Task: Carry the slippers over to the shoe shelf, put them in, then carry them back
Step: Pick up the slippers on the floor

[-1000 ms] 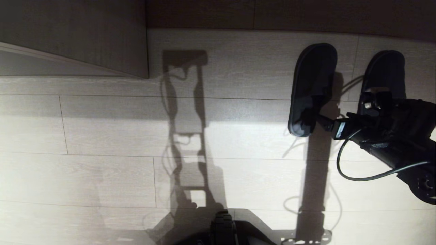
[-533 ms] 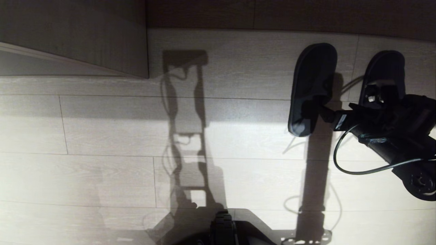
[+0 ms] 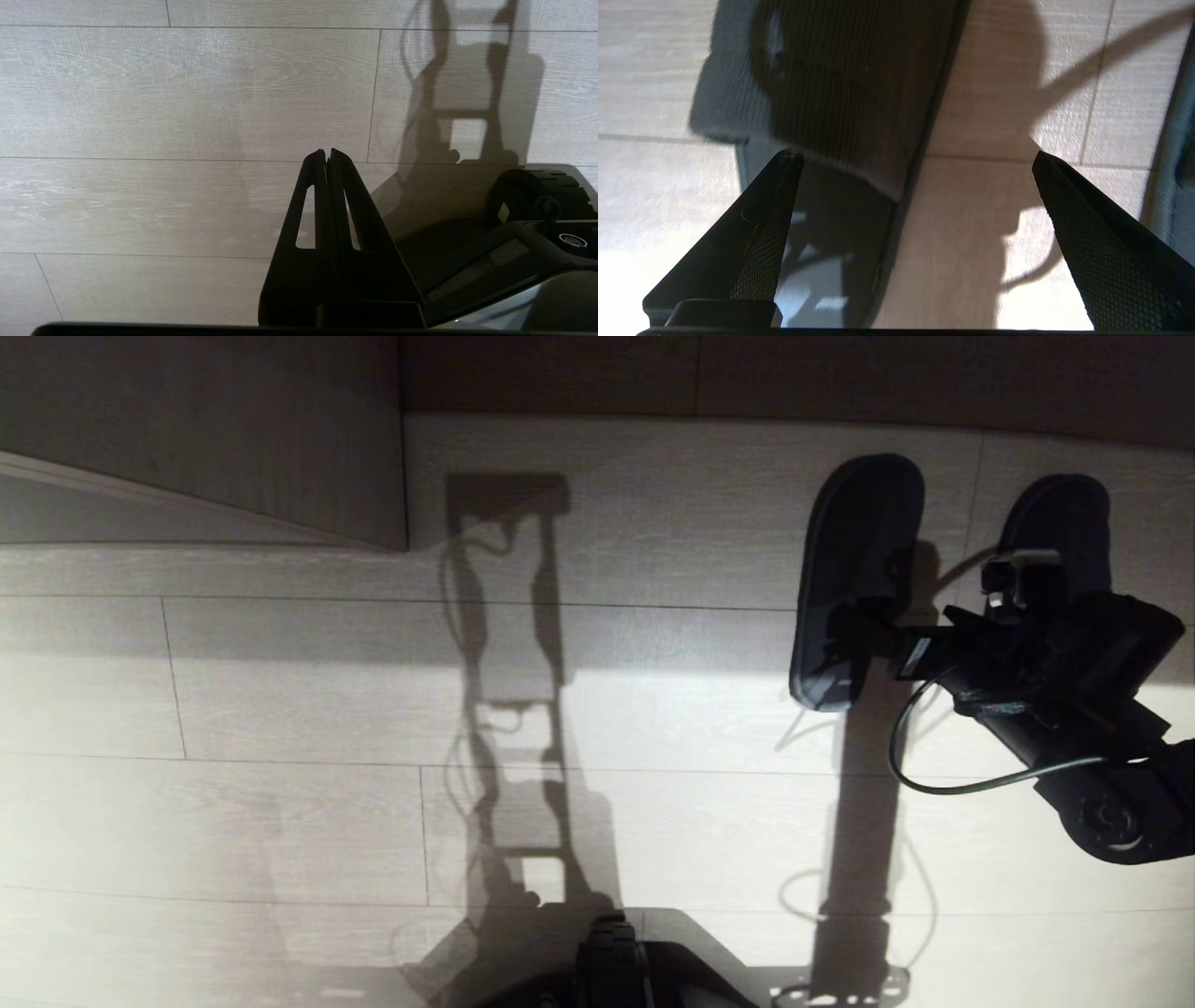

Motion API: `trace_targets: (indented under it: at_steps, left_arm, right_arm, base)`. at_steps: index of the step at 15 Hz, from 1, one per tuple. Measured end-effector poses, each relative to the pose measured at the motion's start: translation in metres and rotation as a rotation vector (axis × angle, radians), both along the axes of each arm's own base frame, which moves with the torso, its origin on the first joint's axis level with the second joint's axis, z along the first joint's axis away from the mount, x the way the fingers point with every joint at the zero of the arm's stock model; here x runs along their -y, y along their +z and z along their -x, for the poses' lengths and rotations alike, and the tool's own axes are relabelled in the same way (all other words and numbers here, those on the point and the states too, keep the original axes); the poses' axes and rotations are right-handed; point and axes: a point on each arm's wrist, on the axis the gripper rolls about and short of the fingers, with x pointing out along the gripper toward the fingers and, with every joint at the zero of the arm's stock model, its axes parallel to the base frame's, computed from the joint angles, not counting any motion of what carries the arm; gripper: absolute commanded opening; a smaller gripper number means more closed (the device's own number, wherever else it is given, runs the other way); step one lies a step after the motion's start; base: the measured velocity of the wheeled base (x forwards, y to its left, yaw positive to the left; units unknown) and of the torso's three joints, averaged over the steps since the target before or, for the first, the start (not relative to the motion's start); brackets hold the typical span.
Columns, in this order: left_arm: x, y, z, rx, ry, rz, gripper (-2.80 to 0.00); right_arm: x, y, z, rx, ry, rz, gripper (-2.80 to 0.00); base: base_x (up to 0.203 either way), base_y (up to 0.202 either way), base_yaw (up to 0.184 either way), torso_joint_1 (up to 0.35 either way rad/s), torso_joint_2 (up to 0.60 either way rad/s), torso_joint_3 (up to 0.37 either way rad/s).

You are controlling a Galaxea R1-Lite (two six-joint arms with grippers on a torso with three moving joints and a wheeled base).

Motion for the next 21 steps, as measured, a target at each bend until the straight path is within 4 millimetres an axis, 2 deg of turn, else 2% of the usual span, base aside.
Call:
trace_targets:
  at_steps: [5,16,21]
  left_arm:
    - [0.0,0.0,0.0,0.0,0.0,0.0,-2.8]
    - [0.0,0.0,0.0,0.0,0.0,0.001,-2.8]
    - [0.0,0.0,0.0,0.0,0.0,0.0,-2.8]
  right_arm:
    - [-0.001,-0.001,-0.011,0.023,-0.031,-0.014,0.0]
    - [0.01,0.002,-0.008,0.056,-0.112,-0.028,0.0]
    - [0.022,0.0,-0.007,0.047,-0.149,-0.015,0.0]
  base:
    - [0.0,0.0,0.0,0.0,0.0,0.0]
    - [0.0,0.0,0.0,0.0,0.0,0.0]
    - [0.0,0.0,0.0,0.0,0.0,0.0]
